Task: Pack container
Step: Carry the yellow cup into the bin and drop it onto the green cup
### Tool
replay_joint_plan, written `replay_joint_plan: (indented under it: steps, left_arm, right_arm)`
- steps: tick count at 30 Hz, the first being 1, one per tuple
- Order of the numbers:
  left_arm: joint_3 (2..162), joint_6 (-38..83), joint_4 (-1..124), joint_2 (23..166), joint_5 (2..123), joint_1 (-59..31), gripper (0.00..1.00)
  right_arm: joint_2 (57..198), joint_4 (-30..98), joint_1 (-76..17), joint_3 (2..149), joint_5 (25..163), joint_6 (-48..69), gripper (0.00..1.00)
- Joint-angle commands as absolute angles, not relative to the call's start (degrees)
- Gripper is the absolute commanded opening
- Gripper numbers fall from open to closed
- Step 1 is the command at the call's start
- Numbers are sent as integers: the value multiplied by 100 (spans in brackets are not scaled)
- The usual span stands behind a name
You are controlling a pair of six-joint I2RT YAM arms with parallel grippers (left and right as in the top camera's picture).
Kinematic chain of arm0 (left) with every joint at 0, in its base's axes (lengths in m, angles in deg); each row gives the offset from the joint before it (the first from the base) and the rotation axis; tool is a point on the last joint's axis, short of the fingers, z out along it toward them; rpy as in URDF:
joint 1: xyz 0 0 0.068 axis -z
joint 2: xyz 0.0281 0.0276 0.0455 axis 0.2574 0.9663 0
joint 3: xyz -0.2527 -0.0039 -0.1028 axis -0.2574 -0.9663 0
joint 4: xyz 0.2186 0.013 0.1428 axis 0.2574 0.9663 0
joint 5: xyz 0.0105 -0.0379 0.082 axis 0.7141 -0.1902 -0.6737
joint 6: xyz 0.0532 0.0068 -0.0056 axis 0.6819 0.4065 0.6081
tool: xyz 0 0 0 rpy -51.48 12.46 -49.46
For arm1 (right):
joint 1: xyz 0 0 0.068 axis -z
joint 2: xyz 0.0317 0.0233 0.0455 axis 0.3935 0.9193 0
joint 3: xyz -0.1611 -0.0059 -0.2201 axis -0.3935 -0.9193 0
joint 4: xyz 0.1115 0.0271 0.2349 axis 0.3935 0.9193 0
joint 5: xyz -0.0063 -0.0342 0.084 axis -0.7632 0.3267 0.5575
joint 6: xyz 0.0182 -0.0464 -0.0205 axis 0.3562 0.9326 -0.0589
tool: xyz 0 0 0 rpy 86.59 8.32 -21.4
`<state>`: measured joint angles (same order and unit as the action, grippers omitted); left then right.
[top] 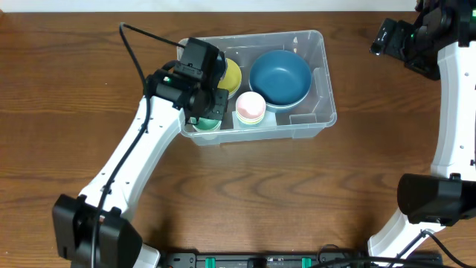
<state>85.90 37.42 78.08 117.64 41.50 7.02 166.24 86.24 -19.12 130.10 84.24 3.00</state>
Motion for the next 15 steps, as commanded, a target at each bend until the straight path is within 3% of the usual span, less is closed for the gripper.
replay_joint_plan:
  steps: [1, 11, 13, 15]
  left_arm:
    - [8638, 3506, 7883, 11799, 3927, 698, 5]
    - [8636, 3450, 8138, 11801, 3930, 704, 6]
    - [8632, 3450, 8169, 11801, 3932, 704, 17]
    - [8632, 3450, 8191, 11801, 3932, 704, 41]
  right_arm:
    - [16490, 8631, -1910, 13017, 8426, 230, 99]
    - [16490, 8631, -1910, 13017, 8426, 230, 99]
    - [16490, 8631, -1910, 13017, 8426, 230, 99]
    - [16490, 8631, -1910, 13017, 8426, 230, 99]
